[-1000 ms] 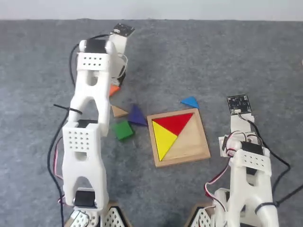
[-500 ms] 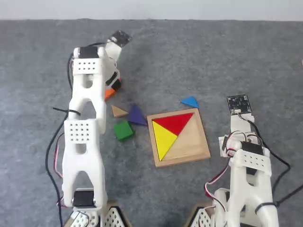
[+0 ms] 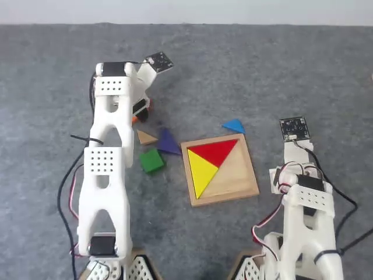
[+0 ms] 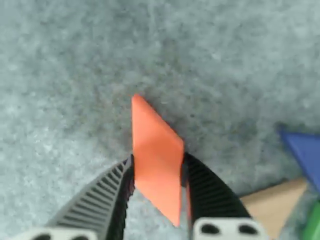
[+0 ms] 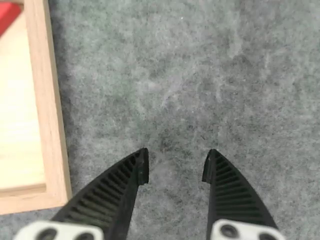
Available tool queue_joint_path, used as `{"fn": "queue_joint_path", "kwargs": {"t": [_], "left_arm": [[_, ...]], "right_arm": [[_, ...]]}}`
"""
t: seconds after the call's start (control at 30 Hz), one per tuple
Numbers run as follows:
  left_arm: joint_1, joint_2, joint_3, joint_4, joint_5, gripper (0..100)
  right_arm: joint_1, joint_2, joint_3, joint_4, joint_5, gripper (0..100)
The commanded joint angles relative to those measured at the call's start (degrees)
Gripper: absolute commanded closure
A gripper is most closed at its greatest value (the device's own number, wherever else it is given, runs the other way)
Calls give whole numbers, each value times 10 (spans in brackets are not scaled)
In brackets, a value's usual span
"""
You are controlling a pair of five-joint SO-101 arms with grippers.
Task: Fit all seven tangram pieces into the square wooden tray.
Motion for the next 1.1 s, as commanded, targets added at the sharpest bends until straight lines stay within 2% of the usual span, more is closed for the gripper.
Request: {"fn": "queue_joint_path", "kwargs": {"t": [0.0,0.13,0.3,0.4,0.73,1.07], "left_arm": [[-5,5,-5,22,23,977],[-2,-4,-1,22,117,987],[21,-41,64,22,231,987],[37,-69,96,22,268,987],[84,-197,188,21,326,987],[69,-316,283,22,314,987]], "right_arm": [[7,-11,-4,-13,1,814],[7,-11,-4,-13,1,814],[7,-11,-4,-13,1,814],[7,-11,-4,-13,1,814],[7,-11,-4,-13,1,814],[7,-11,-4,-12,1,814]]}}
